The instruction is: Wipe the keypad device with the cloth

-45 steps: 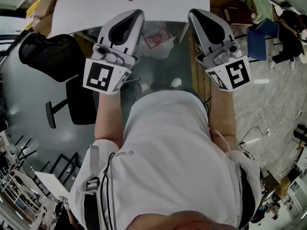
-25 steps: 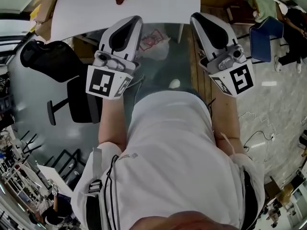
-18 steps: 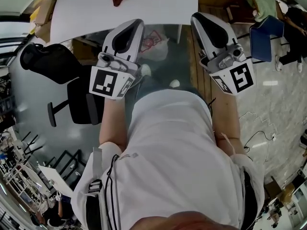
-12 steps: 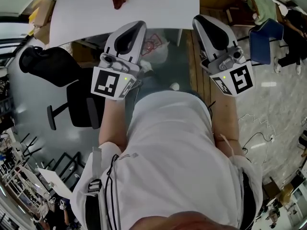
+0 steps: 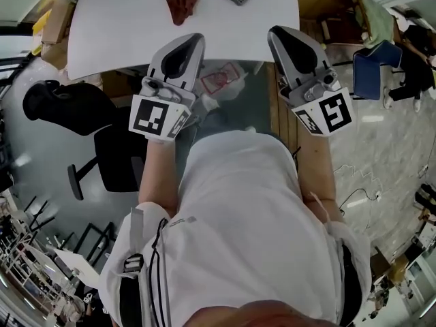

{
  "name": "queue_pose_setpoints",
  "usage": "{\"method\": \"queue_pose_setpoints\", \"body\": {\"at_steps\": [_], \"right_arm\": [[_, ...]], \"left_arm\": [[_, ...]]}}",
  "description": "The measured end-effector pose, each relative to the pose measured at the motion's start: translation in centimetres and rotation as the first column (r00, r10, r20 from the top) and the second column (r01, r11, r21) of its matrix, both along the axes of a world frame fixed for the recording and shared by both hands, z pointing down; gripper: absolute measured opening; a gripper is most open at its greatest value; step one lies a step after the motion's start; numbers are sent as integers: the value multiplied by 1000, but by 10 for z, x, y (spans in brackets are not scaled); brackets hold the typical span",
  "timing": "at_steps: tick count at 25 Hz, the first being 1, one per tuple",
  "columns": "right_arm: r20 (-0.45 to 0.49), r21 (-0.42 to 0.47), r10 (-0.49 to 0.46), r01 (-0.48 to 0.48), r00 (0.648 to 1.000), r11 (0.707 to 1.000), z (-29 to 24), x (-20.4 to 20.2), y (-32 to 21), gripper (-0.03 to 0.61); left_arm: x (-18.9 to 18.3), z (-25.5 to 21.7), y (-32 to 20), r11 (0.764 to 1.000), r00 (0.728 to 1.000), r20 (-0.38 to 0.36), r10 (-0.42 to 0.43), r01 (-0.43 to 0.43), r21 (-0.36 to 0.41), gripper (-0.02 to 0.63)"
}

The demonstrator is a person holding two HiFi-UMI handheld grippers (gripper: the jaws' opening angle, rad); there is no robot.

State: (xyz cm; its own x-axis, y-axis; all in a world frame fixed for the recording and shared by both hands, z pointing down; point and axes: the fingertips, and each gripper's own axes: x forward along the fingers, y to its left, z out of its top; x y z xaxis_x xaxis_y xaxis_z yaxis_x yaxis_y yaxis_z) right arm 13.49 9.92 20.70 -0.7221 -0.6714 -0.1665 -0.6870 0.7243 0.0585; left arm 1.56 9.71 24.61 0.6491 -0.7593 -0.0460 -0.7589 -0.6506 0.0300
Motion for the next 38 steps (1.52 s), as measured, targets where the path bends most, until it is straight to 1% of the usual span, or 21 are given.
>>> {"method": "queue_pose_setpoints", "body": {"at_steps": [6, 12, 16, 20, 25, 28, 31, 32, 35, 38], "right_arm": [[-31, -20, 7, -7, 1000, 1000, 7, -51, -46, 28], [-96, -40, 11, -14, 995, 999, 19, -92, -73, 28], [-135, -74, -33, 24, 990, 997, 28, -114, -88, 29], [-168, -83, -60, 46, 984, 995, 33, -129, -102, 29], [-211, -154, -130, 98, 969, 983, 58, -146, -126, 35], [-246, -213, -172, 120, 954, 970, 85, -154, -147, 52], [-283, -267, -223, 146, 933, 952, 110, -163, -170, 90], [-297, -284, -241, 156, 924, 946, 119, -166, -178, 107], [-337, -336, -304, 188, 891, 923, 148, -176, -201, 129], [-357, -398, -369, 218, 858, 891, 178, -188, -221, 147]], "left_arm": [[-46, 7, -45, 1000, 1000, -24, 12, -12, -12, 9], [-93, 18, -69, 1000, 999, -42, 3, -4, -30, 9], [-111, 25, -73, 999, 998, -53, -19, 16, -46, 9], [-125, 27, -78, 998, 997, -54, -51, 48, -52, 9], [-146, 34, -80, 989, 992, -27, -127, 125, -79, 9], [-158, 39, -81, 978, 982, -19, -186, 183, -100, 9], [-167, 46, -82, 960, 968, -8, -250, 247, -129, 9], [-170, 48, -82, 953, 962, -5, -273, 269, -141, 9], [-173, 58, -80, 926, 941, 9, -337, 333, -180, 10], [-176, 66, -79, 895, 917, 31, -398, 396, -207, 10]]}}
